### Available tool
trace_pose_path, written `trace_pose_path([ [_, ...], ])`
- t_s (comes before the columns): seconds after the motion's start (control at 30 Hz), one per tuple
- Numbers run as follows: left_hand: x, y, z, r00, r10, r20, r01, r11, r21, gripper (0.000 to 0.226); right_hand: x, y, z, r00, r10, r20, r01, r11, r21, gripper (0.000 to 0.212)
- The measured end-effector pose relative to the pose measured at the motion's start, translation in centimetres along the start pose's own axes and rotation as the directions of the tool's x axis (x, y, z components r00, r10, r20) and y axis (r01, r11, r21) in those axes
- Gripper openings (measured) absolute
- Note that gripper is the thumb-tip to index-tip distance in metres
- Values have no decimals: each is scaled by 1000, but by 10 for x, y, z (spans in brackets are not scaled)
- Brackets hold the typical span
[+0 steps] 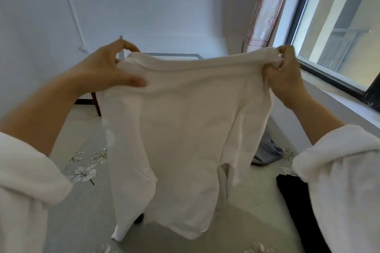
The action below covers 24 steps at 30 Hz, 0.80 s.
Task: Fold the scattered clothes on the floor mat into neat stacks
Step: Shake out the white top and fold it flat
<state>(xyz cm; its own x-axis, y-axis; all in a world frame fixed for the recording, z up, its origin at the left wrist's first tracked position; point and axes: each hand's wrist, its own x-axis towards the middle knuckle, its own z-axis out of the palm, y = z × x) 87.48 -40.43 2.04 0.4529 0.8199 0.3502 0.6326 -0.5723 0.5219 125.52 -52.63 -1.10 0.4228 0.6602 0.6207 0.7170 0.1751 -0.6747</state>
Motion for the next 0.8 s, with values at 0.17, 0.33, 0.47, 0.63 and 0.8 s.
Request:
trace_pose_path([
  [0.17, -9, -21, 14, 938, -267, 221, 165, 904, 394, 31, -23, 15, 4, 926, 56, 375, 54, 960, -276, 27],
  [0.33, -12, -32, 25, 953, -268, 144, 220, 934, 282, 40, -19, 16, -16, 628, 374, 682, -7, 880, -475, 50],
  [0.47, -14, -46, 51, 931, -335, 148, 244, 869, 431, 32, -23, 42, -10, 614, 475, 631, 193, 684, -703, 28],
  [0.63, -20, -75, 88, 915, -386, 118, 236, 749, 619, 25, -46, 88, -1, 752, 474, 457, 175, 525, -833, 37],
  [0.8, -29, -93, 133, 608, -761, 227, 769, 635, 69, 41, -66, 117, 25, 780, 572, 251, -221, 629, -745, 29],
])
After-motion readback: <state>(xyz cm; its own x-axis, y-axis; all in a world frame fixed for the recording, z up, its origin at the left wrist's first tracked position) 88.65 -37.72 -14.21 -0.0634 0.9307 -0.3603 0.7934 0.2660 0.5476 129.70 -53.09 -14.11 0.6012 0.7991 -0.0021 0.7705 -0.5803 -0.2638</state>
